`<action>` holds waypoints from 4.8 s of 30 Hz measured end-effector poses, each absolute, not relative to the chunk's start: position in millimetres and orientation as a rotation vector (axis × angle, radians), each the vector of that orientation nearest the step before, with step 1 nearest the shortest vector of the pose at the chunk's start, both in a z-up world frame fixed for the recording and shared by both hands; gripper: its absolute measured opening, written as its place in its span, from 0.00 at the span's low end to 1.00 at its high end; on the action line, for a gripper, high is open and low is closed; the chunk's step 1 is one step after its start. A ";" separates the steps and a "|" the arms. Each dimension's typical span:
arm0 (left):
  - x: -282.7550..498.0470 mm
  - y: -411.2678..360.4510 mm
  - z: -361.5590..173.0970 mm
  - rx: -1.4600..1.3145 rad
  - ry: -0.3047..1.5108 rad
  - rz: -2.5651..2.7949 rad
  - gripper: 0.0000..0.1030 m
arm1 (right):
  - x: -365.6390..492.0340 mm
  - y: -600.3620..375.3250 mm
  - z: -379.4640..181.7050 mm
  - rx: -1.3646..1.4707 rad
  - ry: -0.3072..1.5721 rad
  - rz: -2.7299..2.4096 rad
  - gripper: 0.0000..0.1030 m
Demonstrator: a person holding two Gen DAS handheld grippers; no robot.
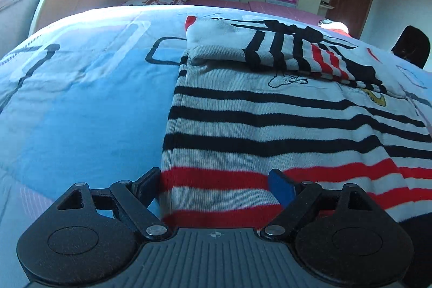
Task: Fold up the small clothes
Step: 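Move the left gripper down to the black ribbed hem, then grasp the black hem with both grippers and lift it, then fold the held hem over toward the collar and open both grippers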
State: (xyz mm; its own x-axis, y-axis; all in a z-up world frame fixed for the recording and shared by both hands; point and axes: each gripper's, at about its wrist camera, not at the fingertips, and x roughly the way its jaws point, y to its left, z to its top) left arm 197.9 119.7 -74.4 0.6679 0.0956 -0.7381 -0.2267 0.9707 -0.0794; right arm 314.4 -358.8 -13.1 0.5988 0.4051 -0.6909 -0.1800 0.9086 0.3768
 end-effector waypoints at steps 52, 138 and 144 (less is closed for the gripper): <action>94.2 199.7 -129.4 -0.836 0.674 -0.148 0.05 | 185.4 -368.4 -46.3 0.694 0.886 0.353 0.05; 528.3 197.1 -77.4 -0.237 0.662 0.173 0.42 | 620.3 -223.5 -22.5 -0.116 0.701 0.372 0.32; 508.8 160.9 -36.1 -0.173 0.525 0.027 0.48 | 592.6 -209.1 4.0 -0.063 0.622 0.496 0.26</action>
State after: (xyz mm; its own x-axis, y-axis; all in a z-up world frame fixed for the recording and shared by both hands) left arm 508.8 160.9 -36.1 0.8654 -0.0189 -0.5007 -0.0695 0.9851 -0.1574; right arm 592.6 -209.1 4.0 0.6999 0.4268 -0.5727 -0.4639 0.8813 0.0898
